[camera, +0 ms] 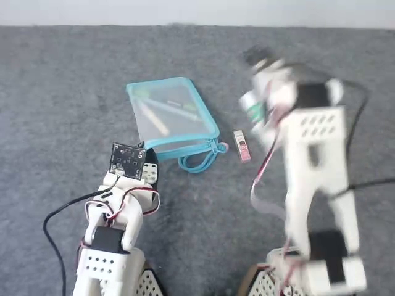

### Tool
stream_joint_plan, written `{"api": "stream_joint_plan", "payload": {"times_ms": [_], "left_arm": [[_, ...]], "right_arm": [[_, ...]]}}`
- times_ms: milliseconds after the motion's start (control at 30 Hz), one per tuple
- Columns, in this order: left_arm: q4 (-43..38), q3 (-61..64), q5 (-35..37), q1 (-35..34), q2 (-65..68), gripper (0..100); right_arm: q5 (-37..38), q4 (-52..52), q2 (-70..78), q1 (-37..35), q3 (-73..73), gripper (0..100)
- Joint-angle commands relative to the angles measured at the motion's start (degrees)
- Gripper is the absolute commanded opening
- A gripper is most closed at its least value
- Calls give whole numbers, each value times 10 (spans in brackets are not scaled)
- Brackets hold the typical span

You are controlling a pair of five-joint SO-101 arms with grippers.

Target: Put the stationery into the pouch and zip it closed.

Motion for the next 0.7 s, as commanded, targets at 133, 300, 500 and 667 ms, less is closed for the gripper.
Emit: {"api": "stream_joint_plan", "payload": {"times_ms": [133,300,500,667], "left_arm": [[-4,-5,-11,3,-1,10],[-4,-5,-11,3,-1,10],[-4,-5,-11,6,-1,10],[-4,-5,-11,4,-1,10]], "right_arm": [[4,22,-194,-247,231,7],[-13,13,-193,-283,236,7],[-59,-5,-126,-284,193,7],[-98,2,-13,-268,57,7]]}}
